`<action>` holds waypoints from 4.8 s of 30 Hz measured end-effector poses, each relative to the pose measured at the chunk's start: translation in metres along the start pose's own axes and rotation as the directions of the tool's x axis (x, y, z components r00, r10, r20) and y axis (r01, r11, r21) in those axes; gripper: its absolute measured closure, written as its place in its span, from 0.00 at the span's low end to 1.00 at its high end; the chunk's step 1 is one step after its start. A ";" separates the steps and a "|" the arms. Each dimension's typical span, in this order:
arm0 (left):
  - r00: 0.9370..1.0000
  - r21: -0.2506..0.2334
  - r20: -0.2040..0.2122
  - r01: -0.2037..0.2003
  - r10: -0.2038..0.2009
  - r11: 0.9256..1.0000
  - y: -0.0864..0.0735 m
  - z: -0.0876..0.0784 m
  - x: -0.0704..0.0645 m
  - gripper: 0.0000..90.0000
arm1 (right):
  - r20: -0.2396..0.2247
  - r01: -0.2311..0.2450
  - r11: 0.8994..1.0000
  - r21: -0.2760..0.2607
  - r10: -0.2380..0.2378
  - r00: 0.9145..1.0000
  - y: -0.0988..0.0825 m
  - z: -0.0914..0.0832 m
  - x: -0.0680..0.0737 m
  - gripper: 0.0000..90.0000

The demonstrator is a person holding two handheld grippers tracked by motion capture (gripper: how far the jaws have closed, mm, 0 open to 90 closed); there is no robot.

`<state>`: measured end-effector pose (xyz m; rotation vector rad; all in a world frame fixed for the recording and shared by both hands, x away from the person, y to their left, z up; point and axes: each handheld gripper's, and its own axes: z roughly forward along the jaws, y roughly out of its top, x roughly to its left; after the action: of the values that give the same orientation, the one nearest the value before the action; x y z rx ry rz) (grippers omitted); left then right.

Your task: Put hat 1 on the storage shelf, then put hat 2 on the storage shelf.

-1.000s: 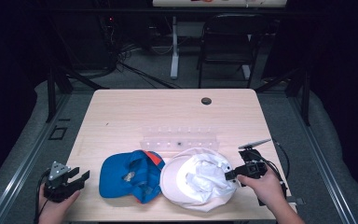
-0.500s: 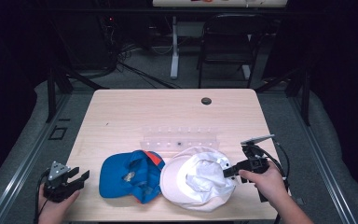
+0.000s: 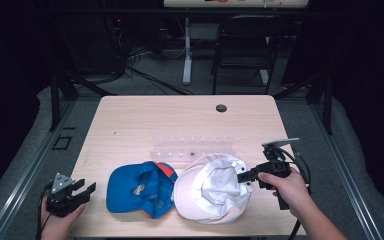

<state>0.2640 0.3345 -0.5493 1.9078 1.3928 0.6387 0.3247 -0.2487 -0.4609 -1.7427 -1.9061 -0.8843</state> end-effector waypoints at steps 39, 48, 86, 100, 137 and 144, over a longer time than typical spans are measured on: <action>1.000 0.001 0.008 -0.002 0.002 1.000 -0.001 0.002 0.001 0.59 | -0.383 -0.088 0.991 -0.102 0.042 0.923 0.021 -0.038 0.046 0.91; 1.000 -0.009 0.015 -0.008 0.008 1.000 -0.001 0.001 -0.002 0.58 | -0.404 -0.140 0.979 -0.150 0.069 0.912 0.026 -0.049 0.043 0.91; 0.999 -0.010 0.033 -0.036 0.037 0.999 0.001 -0.001 -0.007 0.57 | -0.526 -0.144 0.959 -0.243 -0.006 0.850 0.079 -0.051 0.109 0.91; 0.998 -0.006 0.039 -0.040 0.040 0.999 0.002 -0.001 -0.006 0.57 | -0.511 -0.131 0.958 -0.253 -0.017 0.860 0.107 -0.033 0.143 0.91; 0.984 -0.076 0.129 -0.111 0.120 0.991 0.020 -0.003 -0.037 0.55 | -0.495 -0.205 0.947 -0.247 0.059 0.867 0.155 0.031 0.162 0.91; 0.969 -0.114 0.164 -0.168 0.185 0.979 0.046 -0.002 -0.062 0.56 | -0.503 -0.193 0.953 -0.232 0.052 0.862 0.159 0.042 0.173 0.91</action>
<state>0.2723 0.2671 -0.5127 1.9712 1.0711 0.5980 0.4622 -0.0918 -0.3455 -1.5596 -1.3697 -1.4401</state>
